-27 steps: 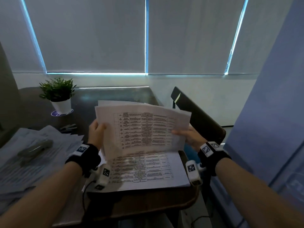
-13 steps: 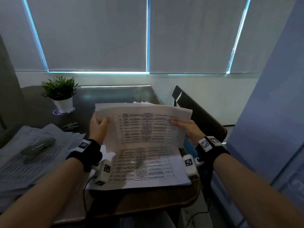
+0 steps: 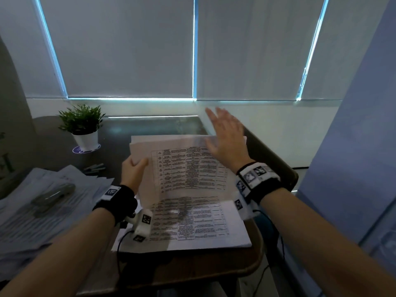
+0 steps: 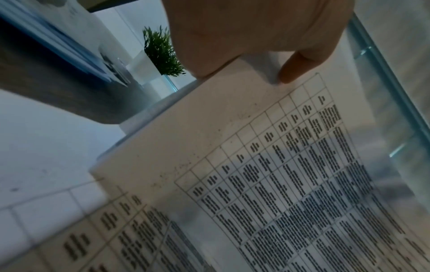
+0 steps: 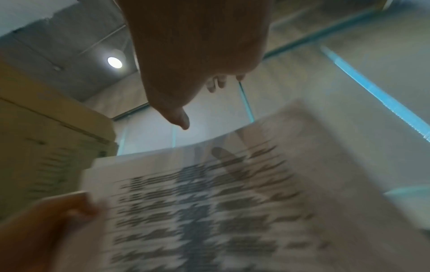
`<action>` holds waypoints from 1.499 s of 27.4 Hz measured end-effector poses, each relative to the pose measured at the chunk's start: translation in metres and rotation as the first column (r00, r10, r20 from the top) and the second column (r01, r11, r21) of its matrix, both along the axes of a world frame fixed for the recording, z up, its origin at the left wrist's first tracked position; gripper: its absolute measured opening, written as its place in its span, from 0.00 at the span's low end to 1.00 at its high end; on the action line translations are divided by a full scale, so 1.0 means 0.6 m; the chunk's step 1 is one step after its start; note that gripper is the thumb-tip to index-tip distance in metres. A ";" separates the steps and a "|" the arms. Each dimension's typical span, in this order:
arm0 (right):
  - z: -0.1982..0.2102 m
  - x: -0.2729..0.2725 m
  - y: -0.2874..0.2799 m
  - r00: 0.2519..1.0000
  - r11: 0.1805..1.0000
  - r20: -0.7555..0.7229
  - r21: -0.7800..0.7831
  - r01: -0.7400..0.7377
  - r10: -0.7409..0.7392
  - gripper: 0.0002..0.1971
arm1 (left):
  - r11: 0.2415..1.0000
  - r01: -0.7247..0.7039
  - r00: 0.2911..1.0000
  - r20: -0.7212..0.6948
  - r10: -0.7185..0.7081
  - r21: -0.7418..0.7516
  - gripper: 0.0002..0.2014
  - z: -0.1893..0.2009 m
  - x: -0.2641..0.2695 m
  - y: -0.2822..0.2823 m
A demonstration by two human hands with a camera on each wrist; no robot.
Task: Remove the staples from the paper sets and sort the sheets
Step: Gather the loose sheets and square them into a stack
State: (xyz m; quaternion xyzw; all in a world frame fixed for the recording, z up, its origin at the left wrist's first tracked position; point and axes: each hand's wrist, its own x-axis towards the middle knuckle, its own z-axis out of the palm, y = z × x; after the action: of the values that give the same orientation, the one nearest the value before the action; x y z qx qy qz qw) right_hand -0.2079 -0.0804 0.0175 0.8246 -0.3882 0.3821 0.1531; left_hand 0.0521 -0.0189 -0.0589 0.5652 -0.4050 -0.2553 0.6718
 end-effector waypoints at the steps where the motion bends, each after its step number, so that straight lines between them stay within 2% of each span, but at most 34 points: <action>1: -0.002 0.024 0.006 0.994 0.998 -0.100 0.052 -0.026 0.031 0.40 | 1.000 -0.005 1.000 0.004 0.005 0.001 0.06 0.001 -0.001 0.002; 3: -0.007 0.064 0.010 0.949 0.985 -0.315 0.170 0.024 0.032 0.41 | 1.000 -0.004 1.000 0.005 0.004 -0.004 0.07 0.001 0.000 0.002; 4: -0.004 0.075 0.009 0.944 0.979 -0.328 0.198 0.036 0.032 0.40 | 1.000 0.006 1.000 0.000 -0.006 -0.014 0.07 0.002 0.000 0.003; 6: 0.008 0.093 0.009 0.976 0.978 -0.209 0.210 -0.012 0.056 0.40 | 0.999 0.035 0.999 -0.001 -0.035 -0.026 0.07 0.005 -0.003 0.007; 7: 0.013 0.104 0.011 0.968 0.977 -0.231 0.206 -0.045 0.093 0.41 | 0.999 0.042 0.999 0.000 -0.042 -0.027 0.05 0.006 -0.004 0.009; 9: 0.017 0.123 0.017 0.907 0.967 -0.384 0.242 -0.082 0.173 0.42 | 0.999 0.042 0.999 0.009 -0.042 -0.021 0.05 0.005 -0.003 0.010; 11: 0.022 0.134 0.012 0.927 0.963 -0.309 0.223 -0.149 0.215 0.40 | 1.000 0.025 0.999 0.034 -0.025 -0.009 0.08 0.001 -0.002 0.008; 12: 0.028 0.137 0.006 0.947 0.964 -0.247 0.220 -0.151 0.205 0.39 | 1.000 0.016 0.999 0.043 -0.015 -0.009 0.09 -0.002 -0.002 0.006; 14: 0.044 0.142 -0.005 0.941 0.943 -0.299 0.329 -0.052 0.156 0.35 | 1.000 0.002 0.998 0.059 -0.002 -0.013 0.09 0.000 -0.005 0.007; 15: 0.051 0.144 -0.011 0.934 0.917 -0.323 0.400 -0.012 0.153 0.30 | 1.000 -0.006 0.997 0.080 0.007 -0.015 0.09 0.005 -0.007 0.007; 17: 0.065 0.142 -0.018 0.949 0.877 -0.257 0.479 -0.038 0.182 0.14 | 0.998 -0.017 0.991 0.134 0.024 -0.052 0.09 0.020 -0.007 0.002; 18: 0.074 0.138 -0.023 0.956 0.887 -0.226 0.457 -0.064 0.185 0.09 | 0.995 -0.042 0.983 0.175 0.056 -0.088 0.09 0.029 -0.006 -0.003; 20: 0.096 0.122 -0.034 0.976 0.912 -0.107 0.388 -0.137 0.192 0.07 | 0.970 -0.189 0.952 0.215 0.219 -0.153 0.14 0.046 0.004 -0.019; 22: 0.127 0.097 -0.044 0.969 0.915 0.146 0.326 -0.239 0.201 0.12 | 0.942 -0.308 0.941 0.100 0.322 -0.135 0.29 0.056 0.015 -0.038; 23: 0.142 0.085 -0.048 0.944 0.910 0.262 0.306 -0.281 0.203 0.15 | 0.966 -0.244 0.970 -0.002 0.244 -0.087 0.36 0.066 0.014 -0.042; 24: 0.154 0.074 -0.053 0.905 0.894 0.372 0.304 -0.329 0.207 0.16 | 0.993 -0.097 0.991 -0.103 0.090 -0.070 0.40 0.074 0.013 -0.052; 25: 0.161 0.066 -0.054 0.851 0.862 0.480 0.317 -0.394 0.213 0.17 | 0.994 0.074 0.983 -0.164 -0.087 -0.083 0.42 0.085 0.008 -0.056; 26: 0.162 0.060 -0.056 0.780 0.821 0.584 0.317 -0.474 0.225 0.18 | 0.977 0.180 0.963 -0.183 -0.199 -0.115 0.41 0.095 0.004 -0.061; 28: 0.151 0.052 -0.055 0.651 0.778 0.735 0.292 -0.556 0.190 0.19 | 0.948 0.225 0.949 -0.170 -0.265 -0.223 0.34 0.123 -0.010 -0.062; 31: 0.108 0.035 -0.056 0.559 0.803 0.829 0.319 -0.503 0.020 0.08 | 0.947 0.236 0.958 -0.112 -0.264 -0.217 0.21 0.137 -0.026 -0.059; 34: 0.049 0.020 -0.070 0.504 0.791 0.854 0.392 -0.469 -0.125 0.06 | 0.964 0.249 0.960 -0.109 -0.259 -0.093 0.18 0.096 -0.037 -0.057; 37: -0.003 0.020 -0.078 0.430 0.738 0.867 0.460 -0.494 -0.253 0.06 | 0.964 0.265 0.942 -0.206 -0.264 -0.020 0.16 0.050 -0.051 -0.047; 39: -0.028 0.018 -0.082 0.408 0.697 0.872 0.469 -0.542 -0.270 0.06 | 0.963 0.271 0.926 -0.275 -0.260 0.002 0.15 0.023 -0.052 -0.045; 41: -0.040 0.012 -0.084 0.437 0.637 0.871 0.470 -0.611 -0.223 0.06 | 0.959 0.282 0.920 -0.292 -0.260 0.036 0.15 0.006 -0.043 -0.044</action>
State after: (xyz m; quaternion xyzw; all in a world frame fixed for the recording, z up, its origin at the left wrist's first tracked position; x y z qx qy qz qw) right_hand -0.2006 -0.1307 -0.0064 0.5301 -0.4151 0.5709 -0.4698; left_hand 0.0262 -0.0452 -0.0553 0.4865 -0.3682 -0.4399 0.6590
